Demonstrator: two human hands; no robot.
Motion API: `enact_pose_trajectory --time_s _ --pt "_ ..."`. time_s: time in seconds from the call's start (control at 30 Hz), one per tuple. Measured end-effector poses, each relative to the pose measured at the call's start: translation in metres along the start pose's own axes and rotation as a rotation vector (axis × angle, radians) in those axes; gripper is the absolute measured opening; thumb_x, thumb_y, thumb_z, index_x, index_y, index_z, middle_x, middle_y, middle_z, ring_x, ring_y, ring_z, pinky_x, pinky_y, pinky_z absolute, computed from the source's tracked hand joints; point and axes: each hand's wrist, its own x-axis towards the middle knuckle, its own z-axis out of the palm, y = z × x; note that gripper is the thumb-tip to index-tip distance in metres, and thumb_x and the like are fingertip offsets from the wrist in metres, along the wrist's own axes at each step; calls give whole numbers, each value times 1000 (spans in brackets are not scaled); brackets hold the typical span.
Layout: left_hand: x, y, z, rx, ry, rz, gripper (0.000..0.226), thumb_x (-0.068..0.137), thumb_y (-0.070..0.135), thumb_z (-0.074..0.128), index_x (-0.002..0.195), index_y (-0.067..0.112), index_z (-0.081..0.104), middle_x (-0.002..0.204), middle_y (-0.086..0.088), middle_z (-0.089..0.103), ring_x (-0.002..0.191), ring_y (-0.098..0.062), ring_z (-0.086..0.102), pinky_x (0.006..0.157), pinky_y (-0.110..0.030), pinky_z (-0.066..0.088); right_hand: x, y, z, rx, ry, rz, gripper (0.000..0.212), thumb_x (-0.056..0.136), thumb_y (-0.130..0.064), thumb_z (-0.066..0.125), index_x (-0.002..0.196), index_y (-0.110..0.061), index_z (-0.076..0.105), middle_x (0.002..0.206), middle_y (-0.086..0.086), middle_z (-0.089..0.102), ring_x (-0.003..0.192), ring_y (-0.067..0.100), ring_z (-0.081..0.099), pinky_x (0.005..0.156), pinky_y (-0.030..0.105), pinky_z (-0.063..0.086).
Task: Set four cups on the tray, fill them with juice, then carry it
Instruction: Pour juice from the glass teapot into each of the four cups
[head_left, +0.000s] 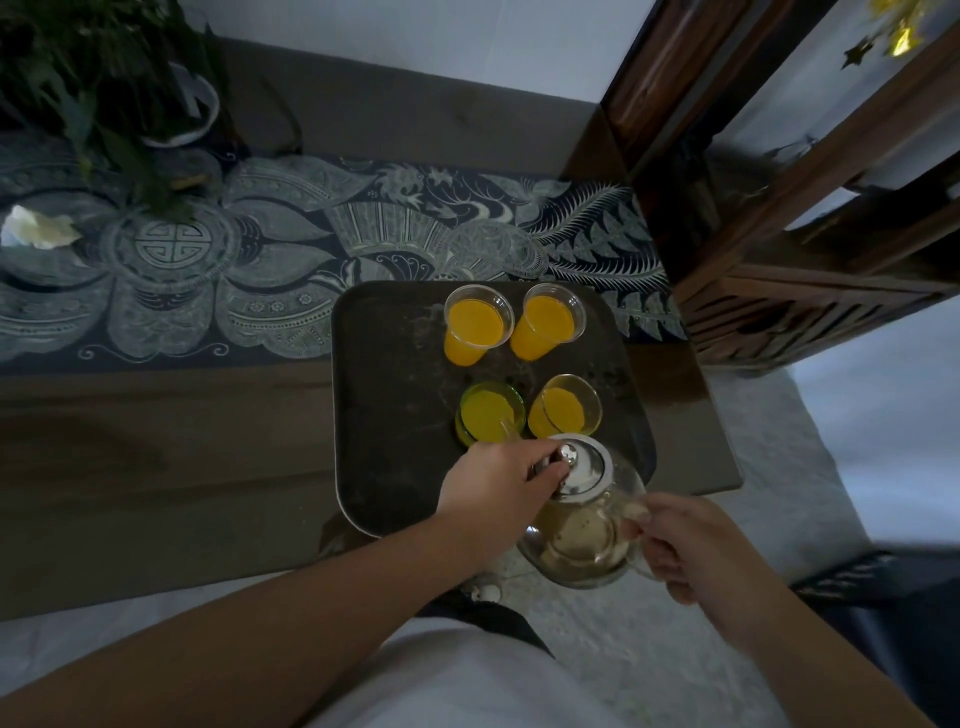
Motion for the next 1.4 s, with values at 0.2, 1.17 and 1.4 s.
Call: enact_pose_trajectory --time_s 0.2,1.17,1.4 --pt "-5 6 10 137 20 19 15 96 43 54 100 35 66 63 8 57 59 -11 56 59 -42 54 9 32 -5 132 -28 -41 25 91 -2 45 69 -5 55 43 -2 28 36 9 21 48 21 10" --pt "-99 46 7 228 706 -311 17 79 40 78 97 37 76 64 18 65 63 -3 63 65 -34 58 5 31 5 -14 -699 -253 27 100 -23 46 82 -6 59 48 -5 38 41 8 33 41 22 23" --pt "-107 12 -61 263 754 -433 18 81 39 75 99 37 75 61 19 60 63 -7 61 61 -28 53 5 10 91 81 -760 -330 26 101 -17 43 85 -1 55 49 -3 39 41 7 34 40 20 24"
